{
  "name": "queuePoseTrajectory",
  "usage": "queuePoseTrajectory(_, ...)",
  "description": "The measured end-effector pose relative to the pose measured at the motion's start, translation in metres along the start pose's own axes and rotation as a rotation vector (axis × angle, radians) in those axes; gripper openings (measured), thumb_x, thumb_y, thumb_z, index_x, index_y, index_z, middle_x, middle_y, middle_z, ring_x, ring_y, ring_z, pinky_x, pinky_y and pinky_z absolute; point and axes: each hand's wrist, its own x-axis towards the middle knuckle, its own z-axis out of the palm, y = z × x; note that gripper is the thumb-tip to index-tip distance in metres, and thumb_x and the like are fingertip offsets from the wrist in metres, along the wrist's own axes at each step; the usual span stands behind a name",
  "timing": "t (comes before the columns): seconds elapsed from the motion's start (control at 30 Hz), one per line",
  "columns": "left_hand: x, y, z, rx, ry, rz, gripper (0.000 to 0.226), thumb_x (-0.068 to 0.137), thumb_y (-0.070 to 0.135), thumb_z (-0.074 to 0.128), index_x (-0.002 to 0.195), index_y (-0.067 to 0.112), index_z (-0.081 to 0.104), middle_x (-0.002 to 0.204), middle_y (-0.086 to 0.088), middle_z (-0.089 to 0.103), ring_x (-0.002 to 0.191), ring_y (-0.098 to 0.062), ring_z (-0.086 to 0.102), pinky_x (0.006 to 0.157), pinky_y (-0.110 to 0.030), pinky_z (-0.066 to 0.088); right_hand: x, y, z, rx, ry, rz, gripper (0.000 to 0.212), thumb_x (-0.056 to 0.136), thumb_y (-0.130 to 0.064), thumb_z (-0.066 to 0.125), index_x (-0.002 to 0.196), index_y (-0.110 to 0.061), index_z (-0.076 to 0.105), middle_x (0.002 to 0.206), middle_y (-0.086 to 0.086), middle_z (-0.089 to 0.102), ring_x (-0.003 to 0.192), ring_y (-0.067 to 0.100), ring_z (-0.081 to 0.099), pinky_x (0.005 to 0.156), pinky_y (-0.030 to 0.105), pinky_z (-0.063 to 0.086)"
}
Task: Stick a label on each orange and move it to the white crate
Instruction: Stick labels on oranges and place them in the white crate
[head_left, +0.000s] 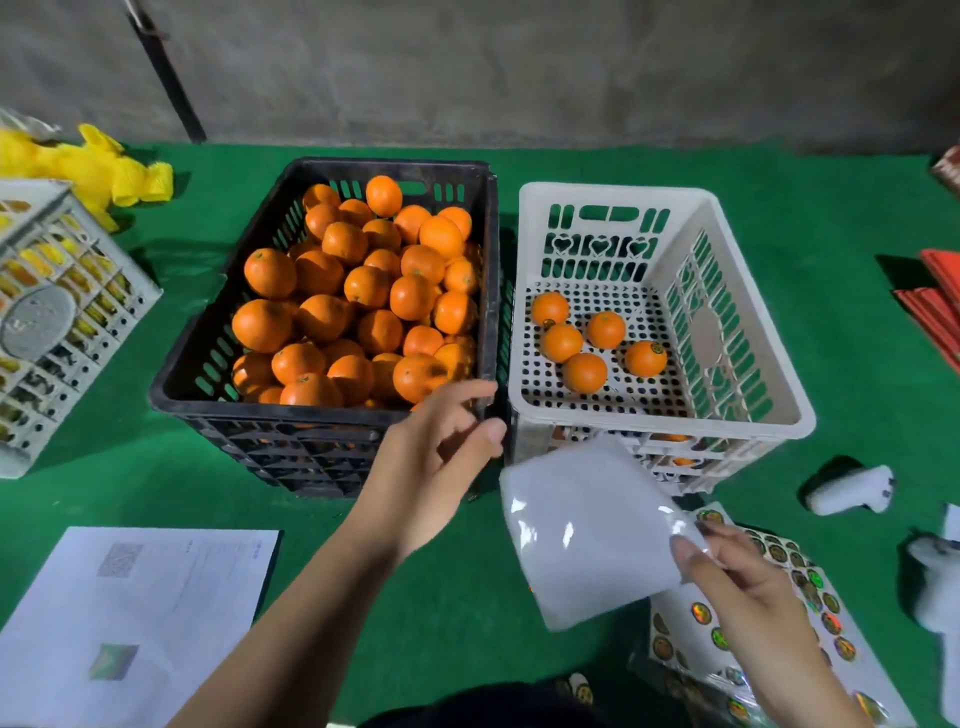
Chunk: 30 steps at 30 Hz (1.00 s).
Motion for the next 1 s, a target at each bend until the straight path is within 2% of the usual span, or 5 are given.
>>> queuePoseTrajectory(0.17, 0.067, -0.015, -0.031, 0.420, 0.090, 0.071, 0.033, 0.104, 0.033, 0.063, 0.135, 0.023, 0.064, 0.117, 0.004, 0.071, 0.101, -0.017, 0.068, 0.077, -0.025, 0.051, 0.008, 0.053, 0.001, -0.401, -0.086, 0.005, 0.038, 0.087, -0.032, 0.081, 0.056, -0.014, 0.068, 0.103, -0.003, 0.068, 0.114, 0.017, 0.061, 0.098, 0.036, 0.041)
queuePoseTrajectory(0.33, 0.139, -0.039, -0.035, 1.048, -0.579, -0.421, 0.073, 0.103, 0.052, 0.060, 0.162, 0.018, 0.032, 0.163, -0.012, 0.042, 0.150, -0.040, 0.036, 0.126, -0.056, 0.019, 0.018, 0.070, 0.011, -0.816, -0.127, -0.064, 0.035, 0.088, -0.056, 0.076, 0.062, -0.032, 0.068, 0.111, -0.008, 0.060, 0.123, 0.011, 0.049, 0.096, 0.030, 0.022)
queuePoseTrajectory(0.53, 0.157, -0.049, -0.034, 1.061, -0.535, -0.432, 0.081, 0.091, 0.060, 0.073, 0.148, 0.007, 0.049, 0.146, -0.017, 0.057, 0.131, -0.039, 0.055, 0.114, -0.051, 0.043, 0.028, 0.061, 0.020, -1.051, 0.044, -0.108, 0.037, 0.087, -0.053, 0.078, 0.118, -0.034, 0.073, 0.129, 0.008, 0.052, 0.118, 0.036, 0.048, 0.100, 0.045, 0.038)
queuePoseTrajectory(0.77, 0.097, -0.011, -0.066, 0.297, 0.243, -0.055, 0.084, 0.080, 0.066, 0.081, 0.150, 0.028, 0.053, 0.138, 0.002, 0.056, 0.114, -0.014, 0.060, 0.084, -0.020, 0.053, 0.009, 0.015, 0.029, -0.514, 0.047, -0.345, 0.045, 0.089, 0.007, 0.075, 0.111, -0.032, 0.066, 0.097, -0.014, 0.069, 0.094, 0.006, 0.065, 0.085, 0.009, 0.044)
queuePoseTrajectory(1.0, -0.007, 0.028, -0.018, -0.276, 0.132, -0.026, 0.074, 0.073, 0.055, 0.087, 0.140, 0.044, 0.059, 0.136, 0.010, 0.065, 0.117, -0.012, 0.070, 0.090, -0.029, 0.059, 0.000, -0.062, 0.043, -0.159, -0.050, -0.402, 0.046, 0.091, 0.005, 0.071, 0.114, -0.034, 0.074, 0.114, -0.016, 0.058, 0.090, 0.016, 0.066, 0.084, 0.018, 0.050)
